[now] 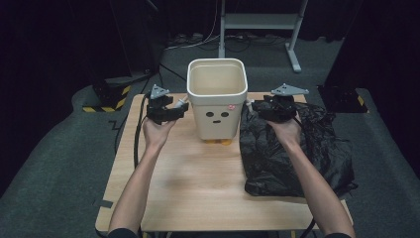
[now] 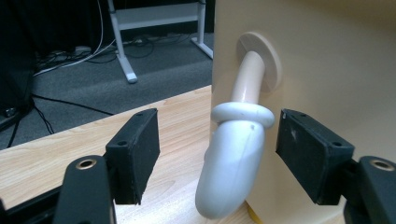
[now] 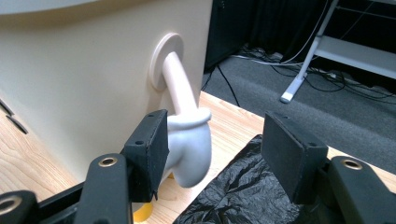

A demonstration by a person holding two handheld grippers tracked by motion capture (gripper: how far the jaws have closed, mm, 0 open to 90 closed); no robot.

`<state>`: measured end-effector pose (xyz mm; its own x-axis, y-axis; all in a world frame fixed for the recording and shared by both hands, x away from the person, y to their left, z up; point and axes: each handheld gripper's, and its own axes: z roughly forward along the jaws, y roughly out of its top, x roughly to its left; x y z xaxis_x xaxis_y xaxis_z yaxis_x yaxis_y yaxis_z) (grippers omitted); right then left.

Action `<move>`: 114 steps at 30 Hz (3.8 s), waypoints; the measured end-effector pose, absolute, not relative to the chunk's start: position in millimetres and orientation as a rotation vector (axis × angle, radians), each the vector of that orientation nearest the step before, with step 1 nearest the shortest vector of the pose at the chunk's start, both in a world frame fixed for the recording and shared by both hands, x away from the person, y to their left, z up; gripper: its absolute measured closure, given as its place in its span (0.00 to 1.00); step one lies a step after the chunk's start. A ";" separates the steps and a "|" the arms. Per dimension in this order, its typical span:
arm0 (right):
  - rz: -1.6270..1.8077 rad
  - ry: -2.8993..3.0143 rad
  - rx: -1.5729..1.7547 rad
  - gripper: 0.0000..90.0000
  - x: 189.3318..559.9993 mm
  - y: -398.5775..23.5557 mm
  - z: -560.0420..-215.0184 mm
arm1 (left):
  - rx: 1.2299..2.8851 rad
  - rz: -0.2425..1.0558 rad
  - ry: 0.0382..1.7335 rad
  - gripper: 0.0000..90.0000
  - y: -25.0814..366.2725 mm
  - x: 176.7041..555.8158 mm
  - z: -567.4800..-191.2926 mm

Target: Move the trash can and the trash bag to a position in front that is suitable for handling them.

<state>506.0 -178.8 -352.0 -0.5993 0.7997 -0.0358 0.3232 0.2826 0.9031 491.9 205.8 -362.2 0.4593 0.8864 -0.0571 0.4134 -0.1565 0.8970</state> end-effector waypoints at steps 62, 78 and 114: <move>1.369 1.937 1.160 0.45 457.2 -261.1 -374.3 | 1.662 0.592 1.168 0.35 247.8 426.8 -371.7; 1.358 1.929 1.204 0.45 446.4 -267.7 -396.7 | 1.680 0.584 1.191 0.35 248.6 416.5 -395.7; 1.252 1.960 1.311 0.46 442.5 -276.4 -454.9 | 1.718 0.575 1.279 0.36 244.2 415.0 -454.9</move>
<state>442.5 -276.4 -454.9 -0.4352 0.8945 0.1022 0.4687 0.1282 0.8740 415.0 244.2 -454.9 0.3596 0.9228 -0.1381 0.5091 -0.0700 0.8578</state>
